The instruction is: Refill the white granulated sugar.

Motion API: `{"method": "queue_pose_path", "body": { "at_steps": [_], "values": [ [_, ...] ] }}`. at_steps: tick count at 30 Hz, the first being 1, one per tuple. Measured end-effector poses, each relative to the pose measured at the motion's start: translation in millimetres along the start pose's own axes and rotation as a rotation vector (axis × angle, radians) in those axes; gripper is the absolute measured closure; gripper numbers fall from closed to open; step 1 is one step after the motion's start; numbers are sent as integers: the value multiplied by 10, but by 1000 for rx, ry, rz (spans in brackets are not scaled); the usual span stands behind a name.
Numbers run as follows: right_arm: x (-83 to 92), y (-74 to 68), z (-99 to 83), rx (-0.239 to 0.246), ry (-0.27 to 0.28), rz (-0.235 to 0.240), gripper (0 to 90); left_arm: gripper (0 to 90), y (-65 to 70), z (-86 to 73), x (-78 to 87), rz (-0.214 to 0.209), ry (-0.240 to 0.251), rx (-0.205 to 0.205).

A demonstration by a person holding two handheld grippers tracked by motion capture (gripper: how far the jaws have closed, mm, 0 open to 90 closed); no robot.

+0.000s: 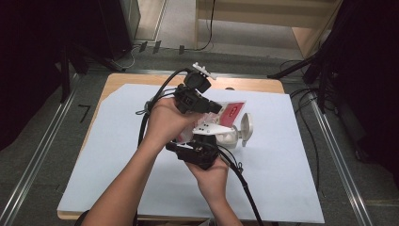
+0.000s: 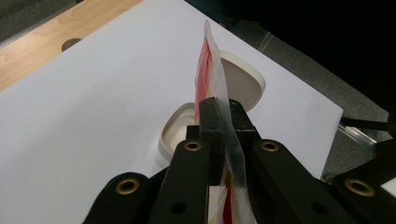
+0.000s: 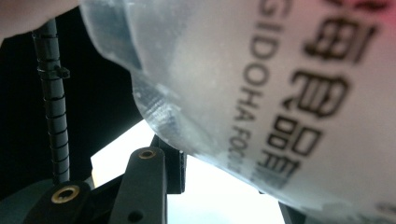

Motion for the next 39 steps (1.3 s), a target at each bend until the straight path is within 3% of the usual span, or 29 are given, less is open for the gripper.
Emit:
{"method": "queue_pose_path", "body": {
  "at_steps": [9,12,17,24,39],
  "values": [
    [-26,-20,-60,45,-11,-10,609,881,9,-71,35,-12,8,-12],
    [-31,-1,-94,24,-5,5,613,884,-4,-108,40,-15,14,-6],
    [-43,-3,-129,28,-11,-3,619,889,-20,-161,67,-17,18,3],
    [-59,8,-188,35,-1,34,611,890,-10,-229,108,-12,12,-22],
    [-108,21,-257,63,-34,11,614,900,-61,-338,145,-22,12,-5]
  ]
}}
Point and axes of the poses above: each handheld gripper's, and its own axes: x roughly backward along the jaws, z roughly out of its top, y roughly to its right, the point moved 3 cm from there along -x, roughly forward along the jaws, and after that the axes turned 4 degrees about z, right-handed, at the moved point
